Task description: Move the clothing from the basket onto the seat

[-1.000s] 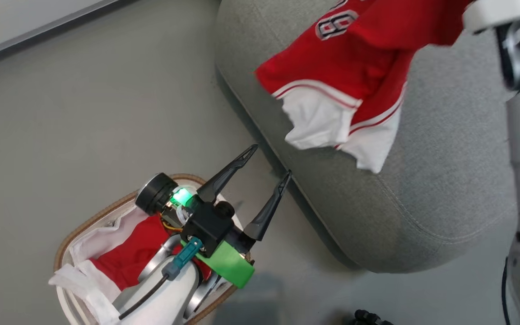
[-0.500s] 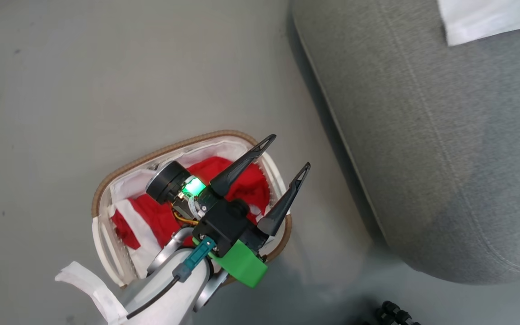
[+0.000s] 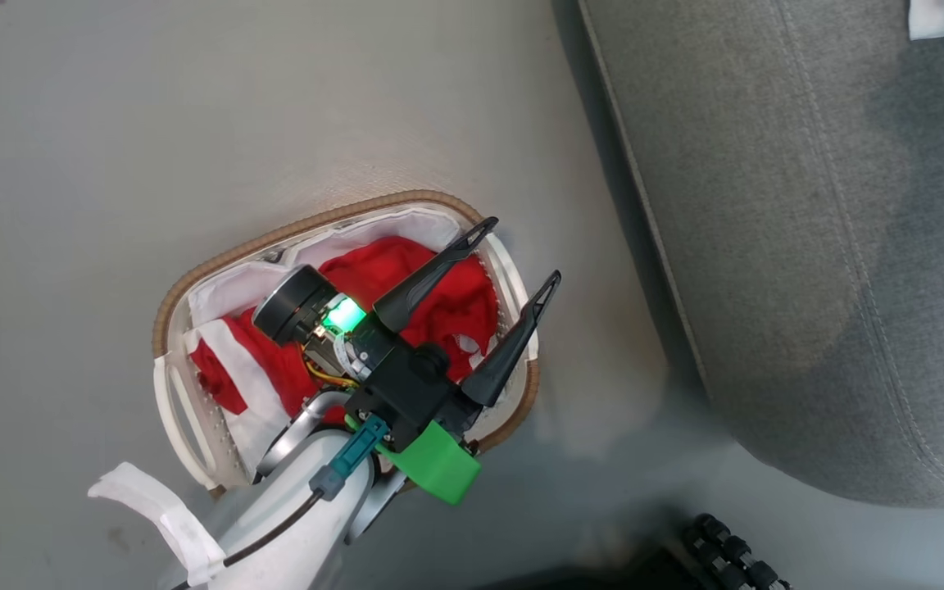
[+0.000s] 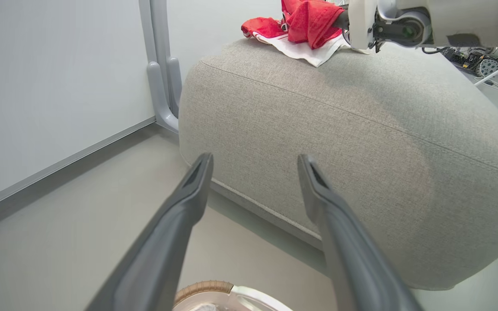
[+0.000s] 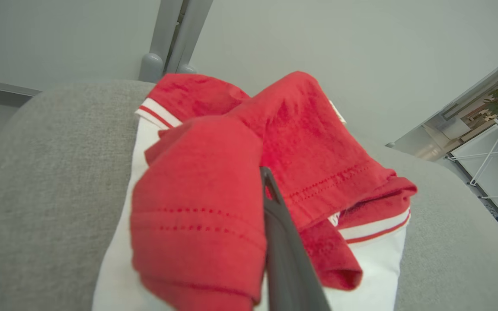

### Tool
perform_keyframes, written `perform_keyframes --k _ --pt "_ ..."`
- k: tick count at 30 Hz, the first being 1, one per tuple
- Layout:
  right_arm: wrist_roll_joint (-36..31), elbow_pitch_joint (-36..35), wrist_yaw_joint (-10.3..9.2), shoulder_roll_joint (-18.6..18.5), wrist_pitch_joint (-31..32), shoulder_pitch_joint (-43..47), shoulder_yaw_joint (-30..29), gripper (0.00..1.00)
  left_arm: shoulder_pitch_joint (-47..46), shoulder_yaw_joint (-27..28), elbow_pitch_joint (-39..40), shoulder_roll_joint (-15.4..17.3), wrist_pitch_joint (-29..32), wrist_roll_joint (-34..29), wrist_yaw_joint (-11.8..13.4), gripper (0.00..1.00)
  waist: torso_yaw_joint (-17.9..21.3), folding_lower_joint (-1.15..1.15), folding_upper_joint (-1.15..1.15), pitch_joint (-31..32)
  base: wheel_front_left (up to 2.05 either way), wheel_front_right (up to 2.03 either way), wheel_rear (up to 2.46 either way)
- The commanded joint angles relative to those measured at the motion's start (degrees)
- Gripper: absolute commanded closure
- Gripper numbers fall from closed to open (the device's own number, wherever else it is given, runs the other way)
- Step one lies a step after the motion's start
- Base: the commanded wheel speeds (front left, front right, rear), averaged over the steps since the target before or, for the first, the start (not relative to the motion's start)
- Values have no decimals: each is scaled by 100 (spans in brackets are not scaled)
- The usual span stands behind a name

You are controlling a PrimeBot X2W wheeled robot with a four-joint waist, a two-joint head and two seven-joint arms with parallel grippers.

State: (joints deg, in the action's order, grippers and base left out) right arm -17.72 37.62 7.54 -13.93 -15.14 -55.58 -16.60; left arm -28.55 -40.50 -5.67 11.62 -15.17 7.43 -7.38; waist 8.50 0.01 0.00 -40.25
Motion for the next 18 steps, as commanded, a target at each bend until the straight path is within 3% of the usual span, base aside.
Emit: perform_keyframes --k 1,2,3,4,18 --pt "-8 -84 -10 -10 -2 140 69 73 -78 25 -2 17 3 -8 -14 0 101 -1 0 24 0 0 0" --pt "19 -120 -10 5 -2 206 133 51 -71 31 -6 18 4 -6 -14 0 124 -1 0 40 0 0 0" --pt "58 -167 -10 24 -2 293 216 9 -54 49 -15 24 3 0 -13 0 157 -1 0 65 0 0 0" --pt "90 -209 -10 25 -2 357 257 0 -36 53 -23 24 4 7 -13 0 179 -1 0 87 0 0 0" --pt "545 -692 -10 68 -2 1621 773 0 277 286 -130 -164 4 146 -10 0 336 -1 0 991 0 0 0"
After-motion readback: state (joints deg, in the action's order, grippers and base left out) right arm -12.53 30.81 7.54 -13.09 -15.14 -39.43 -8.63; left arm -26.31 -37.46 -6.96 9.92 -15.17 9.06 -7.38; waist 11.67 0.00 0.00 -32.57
